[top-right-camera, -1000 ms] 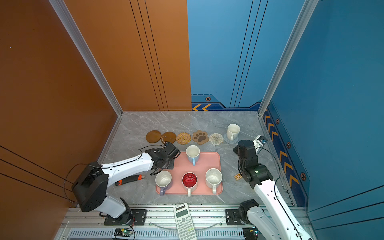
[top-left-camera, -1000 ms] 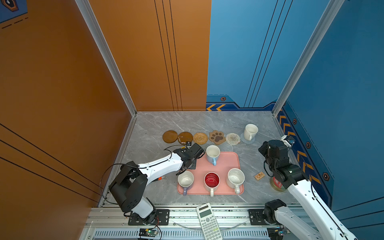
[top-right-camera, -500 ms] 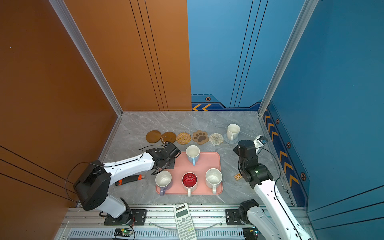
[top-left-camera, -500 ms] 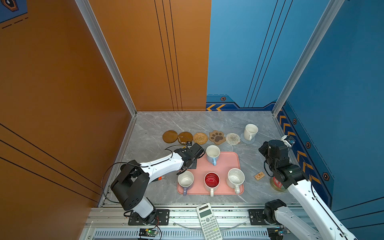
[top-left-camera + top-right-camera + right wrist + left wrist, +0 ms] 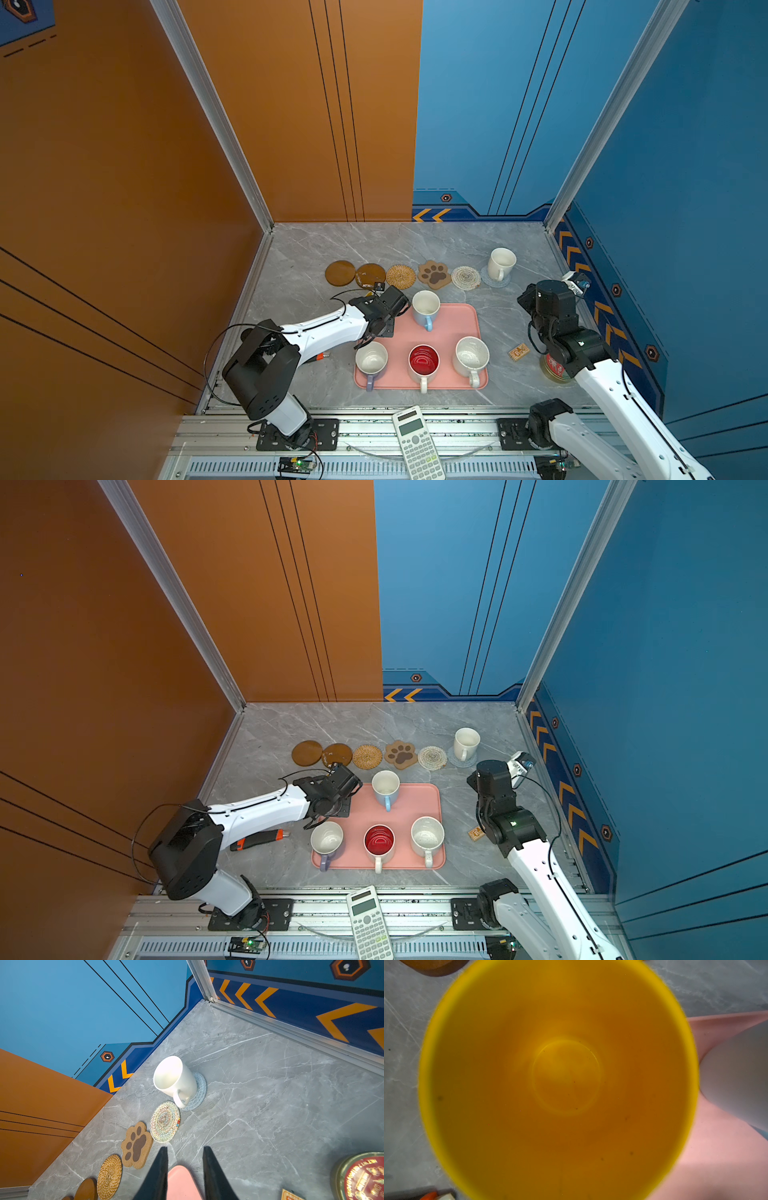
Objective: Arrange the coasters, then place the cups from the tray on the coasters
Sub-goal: 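Lift the yellow mug with the left gripper toward the coaster row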
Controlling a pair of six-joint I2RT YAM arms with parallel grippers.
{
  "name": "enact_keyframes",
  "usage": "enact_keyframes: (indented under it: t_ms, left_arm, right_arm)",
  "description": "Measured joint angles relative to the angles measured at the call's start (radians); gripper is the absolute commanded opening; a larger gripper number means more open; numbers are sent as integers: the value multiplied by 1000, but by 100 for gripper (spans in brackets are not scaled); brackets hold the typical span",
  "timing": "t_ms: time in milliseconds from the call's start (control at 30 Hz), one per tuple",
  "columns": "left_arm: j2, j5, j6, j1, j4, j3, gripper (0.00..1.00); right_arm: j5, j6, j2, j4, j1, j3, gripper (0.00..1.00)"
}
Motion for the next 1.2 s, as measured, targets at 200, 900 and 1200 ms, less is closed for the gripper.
enact_keyframes:
  t_ms: [200,900,1200]
  left_arm:
    - [0,0,0,0,3,0,0]
    - [-73,2,7,-3,3,-1,0]
    - [-90,2,39,9,3,0,0]
  right_arm:
    - [0,0,0,0,-2,0,28]
    - [-1,3,0,0,-9,-2,28]
    - [-3,3,0,0,-9,-3,28]
